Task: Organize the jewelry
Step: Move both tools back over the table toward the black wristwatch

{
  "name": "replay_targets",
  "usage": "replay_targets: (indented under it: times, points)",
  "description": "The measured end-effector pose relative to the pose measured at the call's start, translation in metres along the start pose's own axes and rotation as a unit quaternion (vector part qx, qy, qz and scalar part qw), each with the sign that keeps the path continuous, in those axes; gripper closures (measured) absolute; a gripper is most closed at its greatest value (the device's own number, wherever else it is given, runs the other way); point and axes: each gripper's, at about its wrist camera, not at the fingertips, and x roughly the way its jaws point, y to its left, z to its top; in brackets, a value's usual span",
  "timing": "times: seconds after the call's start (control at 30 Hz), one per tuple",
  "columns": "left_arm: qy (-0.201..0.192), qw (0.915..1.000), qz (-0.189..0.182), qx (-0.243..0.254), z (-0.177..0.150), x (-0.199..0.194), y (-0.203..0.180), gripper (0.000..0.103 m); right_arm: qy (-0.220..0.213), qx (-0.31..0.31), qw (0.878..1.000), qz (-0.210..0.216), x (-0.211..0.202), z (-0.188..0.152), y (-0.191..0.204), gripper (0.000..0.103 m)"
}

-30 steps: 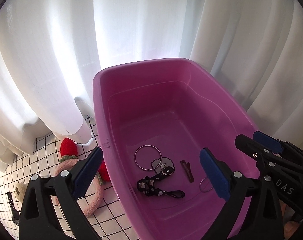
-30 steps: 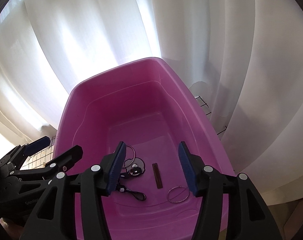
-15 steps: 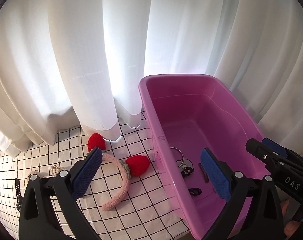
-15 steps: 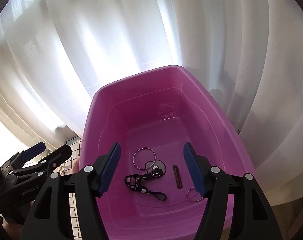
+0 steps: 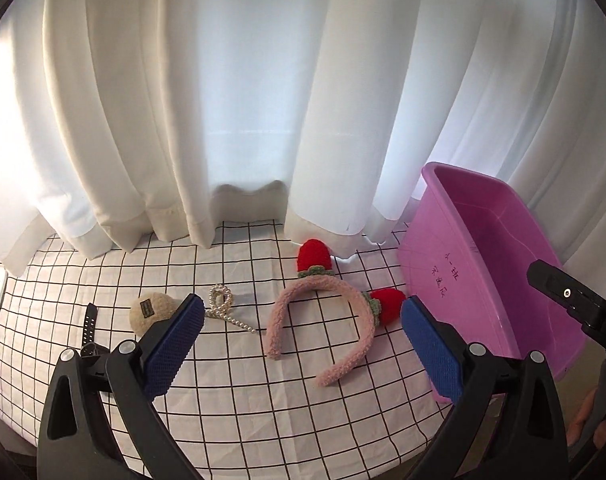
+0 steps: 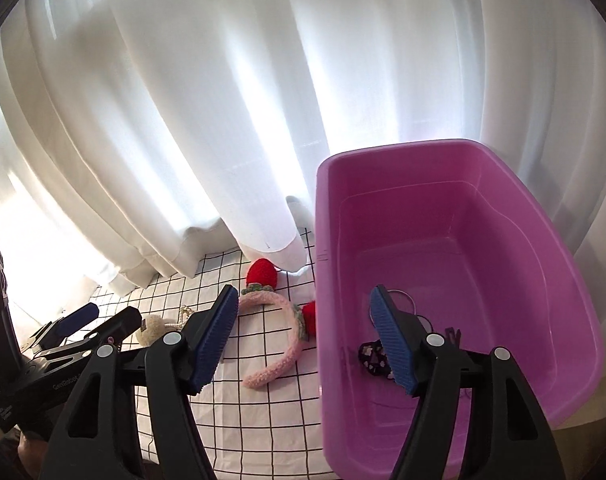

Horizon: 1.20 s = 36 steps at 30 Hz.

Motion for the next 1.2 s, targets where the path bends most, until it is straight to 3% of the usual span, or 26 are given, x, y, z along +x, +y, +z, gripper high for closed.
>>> replay_targets:
  times: [0.3, 0.57, 0.8, 1.2]
  points:
    - [-0.016, 0.9943, 0.078, -0.070, -0.021, -0.024, 0.118, 0.006, 0.020, -0.034, 0.999, 0.025, 0.020, -0.017, 0.060, 0.036]
    - [0.007, 0.9837, 0.121, -0.132, -0.053, -0.023, 0.199, 0.006, 0.054, -0.045, 0.997, 0.029, 0.052, -0.033, 0.092, 0.036]
    - [0.041, 0.9772, 0.126, -0.166, -0.080, -0.001, 0.236, 0.006, 0.088, -0.049, 0.995, 0.014, 0.088, -0.048, 0.104, 0.036]
    - [0.094, 0.9730, 0.137, -0.160, -0.103, 0.057, 0.257, 0.006, 0.130, -0.024, 0.991, -0.015, 0.137, -0.075, 0.095, 0.036]
